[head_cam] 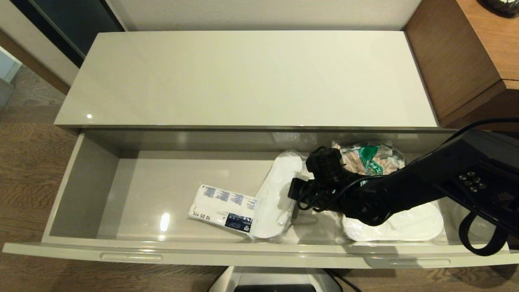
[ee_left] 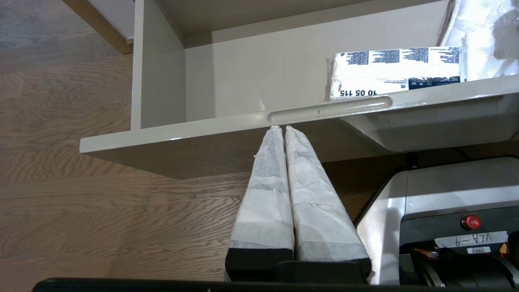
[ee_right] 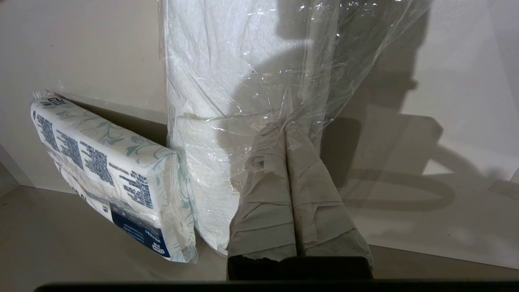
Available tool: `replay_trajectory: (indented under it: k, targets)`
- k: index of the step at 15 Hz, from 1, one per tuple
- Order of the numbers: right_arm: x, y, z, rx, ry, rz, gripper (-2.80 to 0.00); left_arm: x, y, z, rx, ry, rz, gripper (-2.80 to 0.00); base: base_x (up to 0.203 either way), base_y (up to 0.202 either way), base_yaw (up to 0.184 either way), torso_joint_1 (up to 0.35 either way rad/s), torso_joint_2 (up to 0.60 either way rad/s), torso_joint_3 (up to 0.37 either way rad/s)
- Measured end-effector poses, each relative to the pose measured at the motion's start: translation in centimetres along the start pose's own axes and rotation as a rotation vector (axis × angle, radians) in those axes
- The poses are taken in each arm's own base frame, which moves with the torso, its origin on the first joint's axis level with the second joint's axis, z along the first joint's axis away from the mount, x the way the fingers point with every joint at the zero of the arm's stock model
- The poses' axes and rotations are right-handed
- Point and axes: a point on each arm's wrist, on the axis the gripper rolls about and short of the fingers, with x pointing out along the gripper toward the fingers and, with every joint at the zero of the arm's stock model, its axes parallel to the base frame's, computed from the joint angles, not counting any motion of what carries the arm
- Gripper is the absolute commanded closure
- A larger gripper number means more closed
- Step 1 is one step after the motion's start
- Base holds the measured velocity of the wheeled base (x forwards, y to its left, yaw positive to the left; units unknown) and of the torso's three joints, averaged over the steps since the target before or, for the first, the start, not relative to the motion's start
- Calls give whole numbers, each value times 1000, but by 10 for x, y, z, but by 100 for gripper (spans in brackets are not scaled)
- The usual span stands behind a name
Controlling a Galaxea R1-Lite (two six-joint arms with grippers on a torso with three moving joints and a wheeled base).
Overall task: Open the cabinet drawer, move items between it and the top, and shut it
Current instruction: Take out the disposable slippers from the drawer
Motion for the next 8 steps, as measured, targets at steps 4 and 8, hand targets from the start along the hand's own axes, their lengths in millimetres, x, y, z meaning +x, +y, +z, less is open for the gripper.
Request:
replay_trajectory:
  k: [4, 8]
  targets:
    - [0, 0, 0, 0, 0, -1, 0, 0, 0, 0, 0, 0, 0, 0, 0, 0, 0, 0, 0, 0]
    - [1, 0, -1, 0, 1, -3, 0, 0, 0, 0, 0, 0, 0, 0, 0, 0, 0, 0, 0, 0]
